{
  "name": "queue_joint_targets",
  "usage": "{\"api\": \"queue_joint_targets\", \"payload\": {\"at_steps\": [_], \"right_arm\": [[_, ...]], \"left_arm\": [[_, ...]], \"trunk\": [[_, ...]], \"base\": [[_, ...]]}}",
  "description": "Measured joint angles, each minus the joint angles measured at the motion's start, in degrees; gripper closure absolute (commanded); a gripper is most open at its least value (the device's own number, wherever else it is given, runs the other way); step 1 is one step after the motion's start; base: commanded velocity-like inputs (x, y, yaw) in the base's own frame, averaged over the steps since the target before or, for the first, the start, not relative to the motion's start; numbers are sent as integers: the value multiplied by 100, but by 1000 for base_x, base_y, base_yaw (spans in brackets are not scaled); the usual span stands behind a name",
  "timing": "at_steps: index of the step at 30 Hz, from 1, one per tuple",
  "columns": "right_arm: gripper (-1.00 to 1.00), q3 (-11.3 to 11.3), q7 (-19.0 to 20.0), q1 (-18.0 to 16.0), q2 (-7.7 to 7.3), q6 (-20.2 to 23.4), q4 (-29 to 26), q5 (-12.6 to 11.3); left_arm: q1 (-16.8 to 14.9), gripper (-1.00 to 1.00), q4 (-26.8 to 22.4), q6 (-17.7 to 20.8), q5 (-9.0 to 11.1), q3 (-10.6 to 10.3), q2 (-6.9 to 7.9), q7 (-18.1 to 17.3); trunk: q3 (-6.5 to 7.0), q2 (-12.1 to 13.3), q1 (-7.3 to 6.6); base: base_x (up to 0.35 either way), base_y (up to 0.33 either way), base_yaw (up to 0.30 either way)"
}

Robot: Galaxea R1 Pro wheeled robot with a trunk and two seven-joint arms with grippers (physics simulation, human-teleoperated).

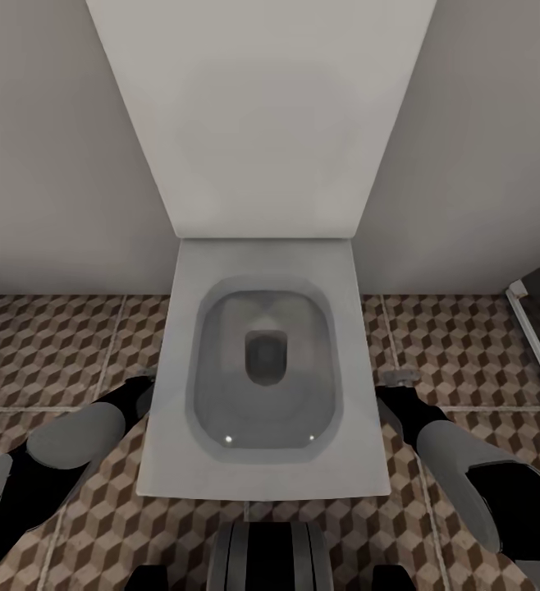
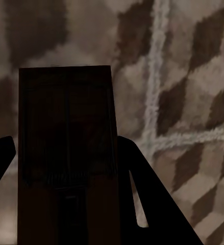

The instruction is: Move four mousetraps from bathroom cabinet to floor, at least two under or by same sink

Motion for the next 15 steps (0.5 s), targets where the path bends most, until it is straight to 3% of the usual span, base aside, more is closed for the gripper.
{"api": "queue_joint_targets", "payload": {"at_steps": [15], "right_arm": [[100,-2,0,0,-8,-9,-9,0]], "left_arm": [[0,100,0,0,0,0,-51,0]], "trunk": [[-136,0,0]], "base": [[0,0,0]]}}
